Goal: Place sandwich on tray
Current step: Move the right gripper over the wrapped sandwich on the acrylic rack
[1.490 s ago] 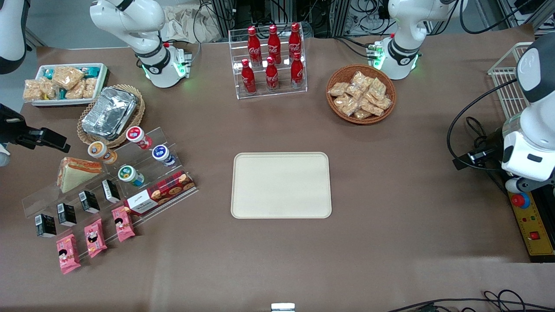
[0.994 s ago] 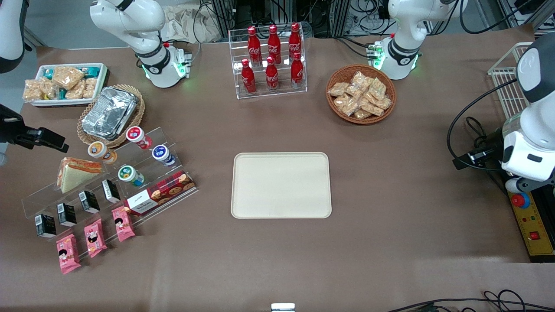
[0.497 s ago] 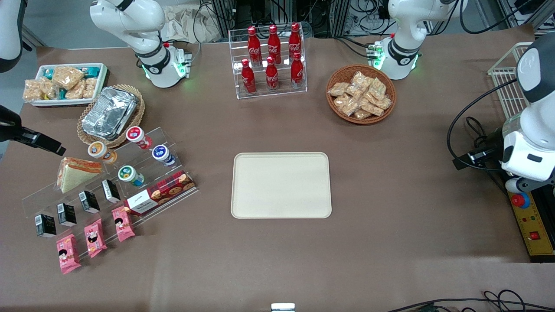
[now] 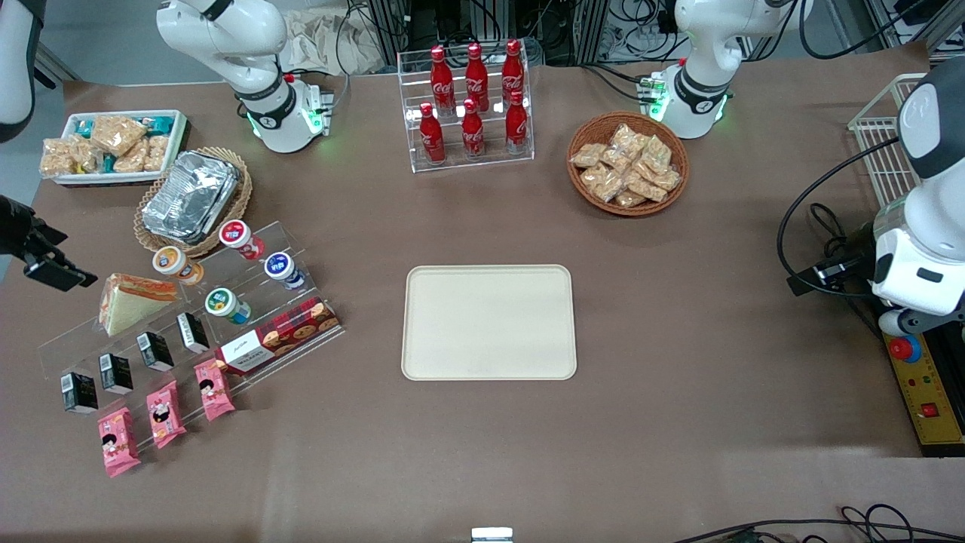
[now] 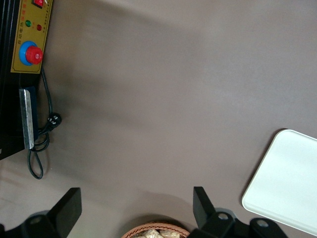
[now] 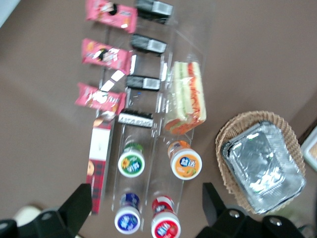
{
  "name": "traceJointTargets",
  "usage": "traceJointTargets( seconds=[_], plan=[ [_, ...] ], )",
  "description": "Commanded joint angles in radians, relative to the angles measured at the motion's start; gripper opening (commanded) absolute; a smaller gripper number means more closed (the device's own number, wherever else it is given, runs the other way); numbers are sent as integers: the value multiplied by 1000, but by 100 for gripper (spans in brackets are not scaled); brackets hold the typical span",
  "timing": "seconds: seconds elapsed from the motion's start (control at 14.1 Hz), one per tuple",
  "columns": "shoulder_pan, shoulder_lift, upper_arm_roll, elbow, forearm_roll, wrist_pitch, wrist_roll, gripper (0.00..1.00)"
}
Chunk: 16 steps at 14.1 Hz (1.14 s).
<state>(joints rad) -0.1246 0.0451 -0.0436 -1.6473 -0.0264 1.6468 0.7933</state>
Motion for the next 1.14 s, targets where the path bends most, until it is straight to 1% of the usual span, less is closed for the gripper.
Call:
traceJointTargets(
  seconds=[0.0,0.07,0.21,0.57,0.85,1.06],
  plan=[
    [-55,38,5,1,5,34,81,99],
    [-69,51,4,-3,17,47,81,99],
    [-84,58,4,-34,19,77,83,99],
    [-105,23,4,-182,19,217,67,99],
    [-130,1,4,-275,20,271,38,99],
    [-151,-22,2,-359,52,350,14,99]
  ],
)
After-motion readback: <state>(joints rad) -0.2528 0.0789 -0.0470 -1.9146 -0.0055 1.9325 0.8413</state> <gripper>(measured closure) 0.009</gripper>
